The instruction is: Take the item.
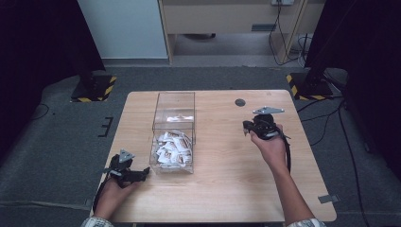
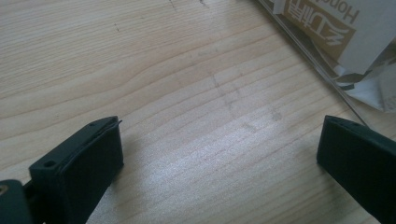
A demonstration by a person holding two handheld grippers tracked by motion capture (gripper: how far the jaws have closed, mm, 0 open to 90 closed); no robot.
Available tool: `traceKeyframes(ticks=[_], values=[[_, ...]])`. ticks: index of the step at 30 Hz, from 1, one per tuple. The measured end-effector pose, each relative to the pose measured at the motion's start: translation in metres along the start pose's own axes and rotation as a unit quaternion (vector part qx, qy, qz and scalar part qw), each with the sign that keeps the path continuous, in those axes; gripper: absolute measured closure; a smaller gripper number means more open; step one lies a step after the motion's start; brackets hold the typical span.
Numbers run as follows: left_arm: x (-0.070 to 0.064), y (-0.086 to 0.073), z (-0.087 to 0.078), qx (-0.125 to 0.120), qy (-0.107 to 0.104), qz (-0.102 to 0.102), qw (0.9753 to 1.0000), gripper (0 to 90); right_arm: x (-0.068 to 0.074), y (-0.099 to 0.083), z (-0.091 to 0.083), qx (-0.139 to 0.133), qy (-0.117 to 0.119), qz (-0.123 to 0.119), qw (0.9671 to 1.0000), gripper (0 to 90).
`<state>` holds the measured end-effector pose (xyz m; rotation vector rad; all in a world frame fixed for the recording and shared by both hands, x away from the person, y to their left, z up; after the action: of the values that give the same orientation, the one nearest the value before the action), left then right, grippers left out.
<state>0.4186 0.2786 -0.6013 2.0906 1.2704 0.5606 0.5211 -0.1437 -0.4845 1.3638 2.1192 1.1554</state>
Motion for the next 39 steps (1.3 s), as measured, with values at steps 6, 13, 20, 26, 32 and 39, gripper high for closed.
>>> traceKeyframes(ticks=[6,13,20,26,32,39], values=[[0.0,0.0,0.0,0.0,0.0,0.0,1.0,0.0,-0.007,-0.006,0.001,0.006,-0.005,0.008,0.9999,87.3],[0.0,0.0,0.0,0.0,0.0,0.0,1.0,0.0,-0.016,-0.015,0.004,0.016,-0.014,0.014,0.9997,87.2],[0.0,0.0,0.0,0.0,0.0,0.0,1.0,0.0,-0.02,-0.028,0.011,0.022,-0.017,0.021,0.9994,87.1],[0.0,0.0,0.0,0.0,0.0,0.0,1.0,0.0,-0.022,-0.036,0.018,0.034,-0.021,0.027,0.9989,86.2],[0.0,0.0,0.0,0.0,0.0,0.0,1.0,0.0,-0.019,-0.041,0.025,0.041,-0.022,0.024,0.9986,86.2],[0.0,0.0,0.0,0.0,0.0,0.0,1.0,0.0,-0.012,-0.044,0.038,0.05,-0.021,0.025,0.9982,85.3]])
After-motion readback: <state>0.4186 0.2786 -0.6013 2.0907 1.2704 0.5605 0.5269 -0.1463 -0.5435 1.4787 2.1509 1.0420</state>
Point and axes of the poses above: each handheld gripper's, and its own axes: z roughly forward along the jaws, y roughly out of its top, x roughly to its left, the point moved 9 cm from there along z, roughly forward along the jaws, and after that the axes turned 3 degrees about z, right-handed, at the moved point
